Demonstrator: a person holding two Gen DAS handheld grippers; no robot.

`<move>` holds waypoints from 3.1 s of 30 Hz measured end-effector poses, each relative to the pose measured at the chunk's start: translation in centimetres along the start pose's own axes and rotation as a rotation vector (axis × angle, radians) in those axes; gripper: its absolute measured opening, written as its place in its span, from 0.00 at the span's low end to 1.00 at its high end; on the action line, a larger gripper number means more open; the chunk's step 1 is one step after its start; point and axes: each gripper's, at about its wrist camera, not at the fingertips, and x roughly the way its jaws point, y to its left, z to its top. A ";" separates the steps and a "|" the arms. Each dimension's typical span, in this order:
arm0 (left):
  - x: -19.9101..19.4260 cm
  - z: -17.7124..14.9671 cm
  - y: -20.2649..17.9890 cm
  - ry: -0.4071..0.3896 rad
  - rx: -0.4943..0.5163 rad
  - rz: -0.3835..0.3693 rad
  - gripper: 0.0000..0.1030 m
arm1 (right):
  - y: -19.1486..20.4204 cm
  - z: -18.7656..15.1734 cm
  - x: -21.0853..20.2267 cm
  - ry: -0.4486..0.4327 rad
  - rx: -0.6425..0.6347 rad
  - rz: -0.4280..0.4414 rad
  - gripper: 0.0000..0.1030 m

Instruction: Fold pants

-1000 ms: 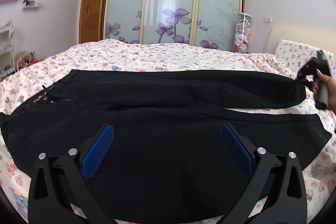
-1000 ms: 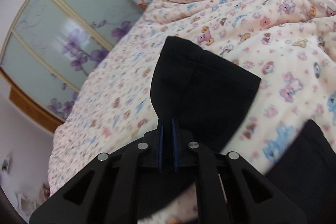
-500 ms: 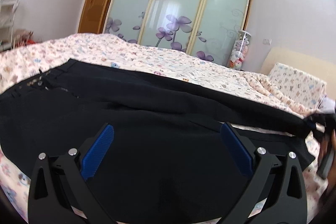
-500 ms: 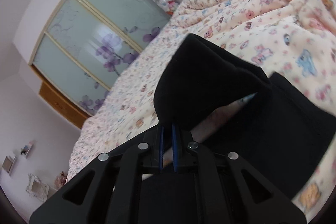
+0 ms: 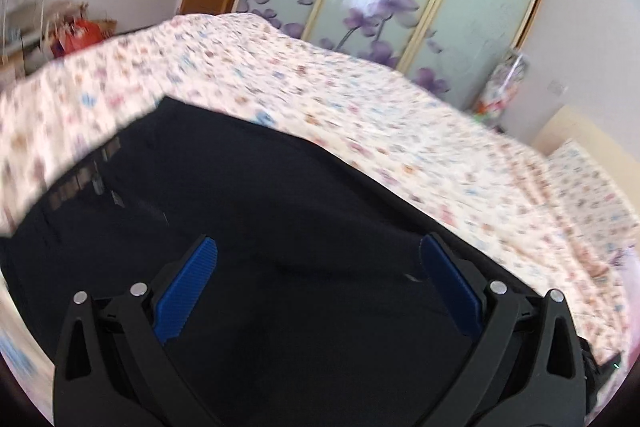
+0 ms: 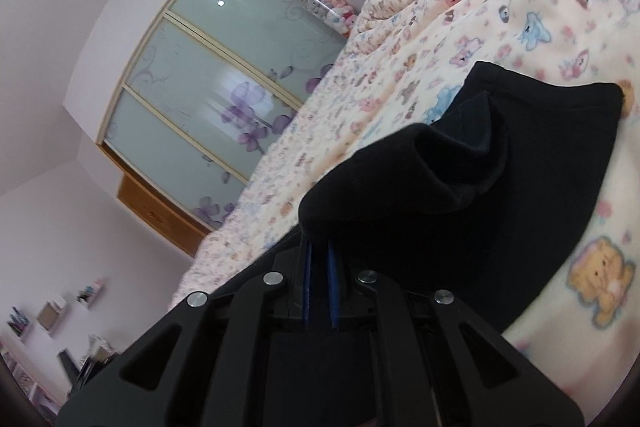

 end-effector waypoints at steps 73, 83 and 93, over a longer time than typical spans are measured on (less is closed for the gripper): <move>-8.1 -0.1 7.0 -0.185 -0.460 -0.230 0.01 | 0.2 6.6 -4.1 -0.060 0.090 0.139 0.07; -9.7 -11.8 11.2 -0.093 -0.536 -0.184 0.01 | -2.1 4.6 -5.7 0.040 0.094 0.026 0.07; -8.3 -15.5 13.0 -0.012 -0.561 -0.134 0.08 | -4.8 2.3 -7.4 0.106 0.120 -0.120 0.07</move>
